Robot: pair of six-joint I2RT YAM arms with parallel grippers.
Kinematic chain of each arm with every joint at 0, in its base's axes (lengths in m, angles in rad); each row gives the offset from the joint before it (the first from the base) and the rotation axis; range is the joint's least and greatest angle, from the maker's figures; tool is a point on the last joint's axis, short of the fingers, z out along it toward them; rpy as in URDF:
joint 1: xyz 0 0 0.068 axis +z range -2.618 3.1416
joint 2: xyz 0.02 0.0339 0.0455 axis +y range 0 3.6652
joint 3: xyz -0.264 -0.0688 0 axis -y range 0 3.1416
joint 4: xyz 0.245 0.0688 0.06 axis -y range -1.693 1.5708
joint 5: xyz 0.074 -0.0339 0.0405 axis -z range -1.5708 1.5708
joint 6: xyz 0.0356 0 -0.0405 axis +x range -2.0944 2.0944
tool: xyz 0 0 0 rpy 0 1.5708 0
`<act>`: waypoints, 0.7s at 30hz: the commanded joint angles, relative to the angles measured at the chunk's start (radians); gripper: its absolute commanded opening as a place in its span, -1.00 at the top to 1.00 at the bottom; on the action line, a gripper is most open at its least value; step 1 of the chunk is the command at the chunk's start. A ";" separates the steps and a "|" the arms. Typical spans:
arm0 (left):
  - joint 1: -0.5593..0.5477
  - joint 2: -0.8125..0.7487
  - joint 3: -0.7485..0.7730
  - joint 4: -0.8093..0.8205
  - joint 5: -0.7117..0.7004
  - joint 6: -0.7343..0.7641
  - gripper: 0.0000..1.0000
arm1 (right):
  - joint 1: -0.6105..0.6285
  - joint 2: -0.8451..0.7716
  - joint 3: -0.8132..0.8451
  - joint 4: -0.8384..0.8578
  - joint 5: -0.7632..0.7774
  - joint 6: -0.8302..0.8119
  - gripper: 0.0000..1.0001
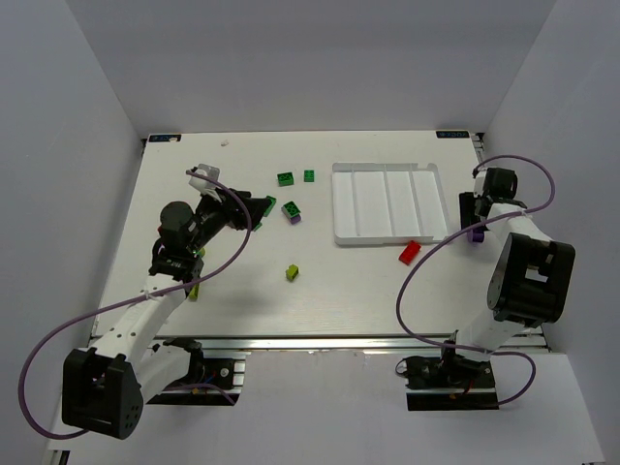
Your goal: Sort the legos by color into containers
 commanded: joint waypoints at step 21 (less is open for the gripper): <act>-0.016 -0.008 0.042 -0.006 0.000 0.015 -0.59 | -0.007 0.107 0.040 0.010 -0.023 0.009 -0.14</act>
